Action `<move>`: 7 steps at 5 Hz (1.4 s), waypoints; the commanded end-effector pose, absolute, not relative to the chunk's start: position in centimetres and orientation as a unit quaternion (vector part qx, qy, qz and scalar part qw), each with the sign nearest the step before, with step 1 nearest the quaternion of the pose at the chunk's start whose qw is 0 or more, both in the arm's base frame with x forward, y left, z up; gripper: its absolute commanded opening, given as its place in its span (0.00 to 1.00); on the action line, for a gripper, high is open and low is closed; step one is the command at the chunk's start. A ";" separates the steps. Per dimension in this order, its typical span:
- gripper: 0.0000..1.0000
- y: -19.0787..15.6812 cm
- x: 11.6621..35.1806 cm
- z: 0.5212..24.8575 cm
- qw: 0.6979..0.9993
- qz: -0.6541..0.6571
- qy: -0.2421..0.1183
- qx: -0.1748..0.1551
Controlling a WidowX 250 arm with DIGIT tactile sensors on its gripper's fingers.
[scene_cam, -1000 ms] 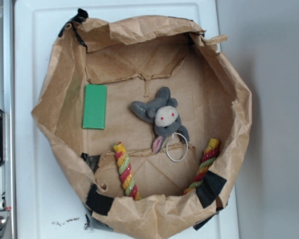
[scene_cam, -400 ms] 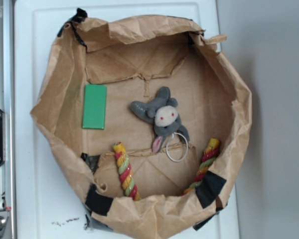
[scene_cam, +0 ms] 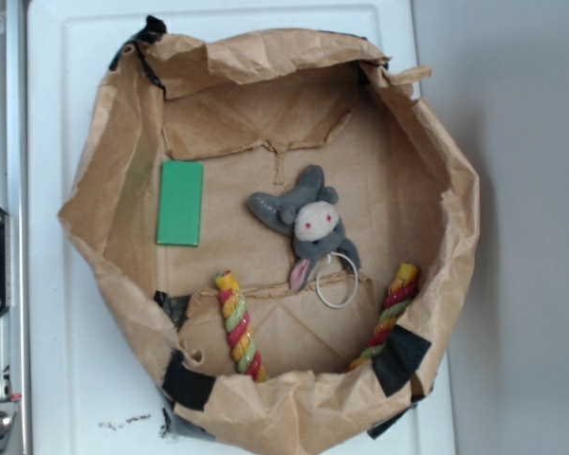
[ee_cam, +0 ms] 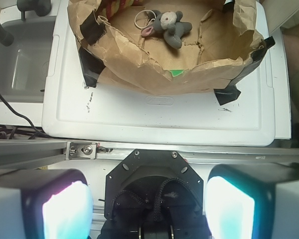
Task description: Grab the gray animal.
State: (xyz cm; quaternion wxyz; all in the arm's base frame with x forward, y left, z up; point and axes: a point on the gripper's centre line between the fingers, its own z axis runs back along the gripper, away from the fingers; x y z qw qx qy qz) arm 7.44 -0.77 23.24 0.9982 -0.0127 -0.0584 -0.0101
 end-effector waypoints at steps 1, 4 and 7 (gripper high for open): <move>1.00 -1.7 12.5 23.5 0.995 0.089 -0.042 -0.035; 1.00 -1.4 23.3 22.5 0.994 -0.034 -0.066 -0.075; 1.00 3.4 26.2 22.1 0.976 -0.125 -0.020 -0.177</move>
